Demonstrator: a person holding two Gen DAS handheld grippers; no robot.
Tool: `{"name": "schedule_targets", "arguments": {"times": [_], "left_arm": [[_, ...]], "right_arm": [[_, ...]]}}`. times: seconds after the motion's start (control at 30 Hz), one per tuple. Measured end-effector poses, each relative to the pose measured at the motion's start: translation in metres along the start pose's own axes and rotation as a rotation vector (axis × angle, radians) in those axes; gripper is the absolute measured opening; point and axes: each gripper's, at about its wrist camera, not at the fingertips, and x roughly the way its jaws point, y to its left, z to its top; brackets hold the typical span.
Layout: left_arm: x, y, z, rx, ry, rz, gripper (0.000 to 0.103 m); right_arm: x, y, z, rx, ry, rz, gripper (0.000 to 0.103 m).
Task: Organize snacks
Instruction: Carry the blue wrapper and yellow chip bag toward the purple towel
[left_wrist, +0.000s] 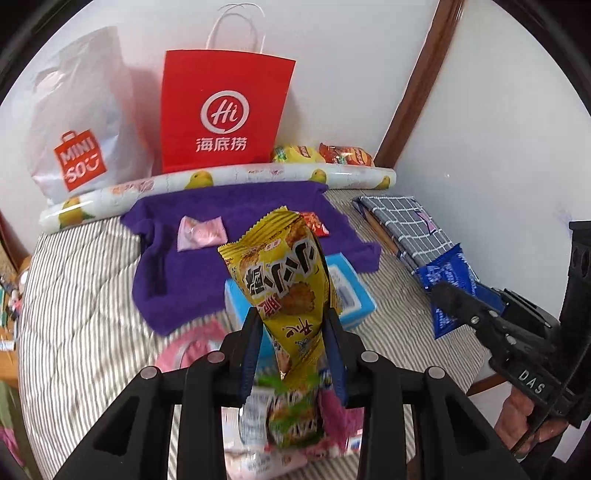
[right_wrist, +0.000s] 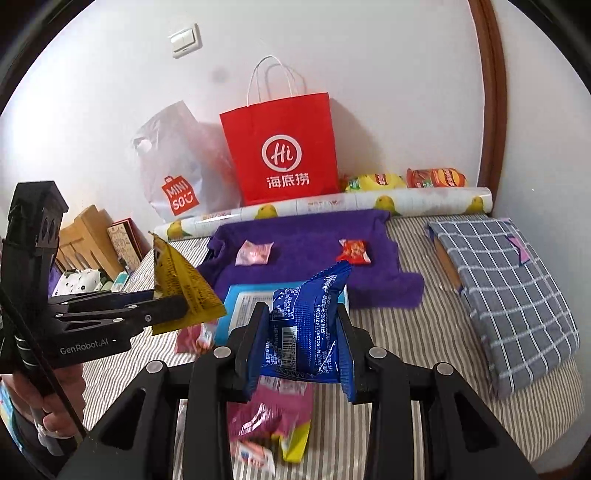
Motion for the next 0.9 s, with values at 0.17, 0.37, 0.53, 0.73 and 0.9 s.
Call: {"name": "schedule_targets", "arguments": {"times": [0.17, 0.37, 0.53, 0.73, 0.9], "left_arm": [[0.014, 0.001, 0.025, 0.018, -0.002, 0.005, 0.031], [0.027, 0.012, 0.051, 0.018, -0.005, 0.019, 0.031], [0.039, 0.027, 0.071, 0.005, -0.009, 0.027, 0.031], [0.058, 0.043, 0.094, -0.008, -0.001, 0.038, 0.031], [0.074, 0.056, 0.108, -0.015, 0.007, 0.042, 0.031]], "right_arm": [[0.02, -0.003, 0.019, 0.001, -0.001, -0.009, 0.034], [0.039, -0.012, 0.042, -0.001, -0.012, -0.025, 0.034], [0.064, -0.023, 0.057, 0.011, -0.005, -0.044, 0.034], [0.096, -0.027, 0.075, 0.008, 0.001, -0.042, 0.034], [0.119, -0.027, 0.088, 0.011, 0.002, -0.038, 0.034]]}}
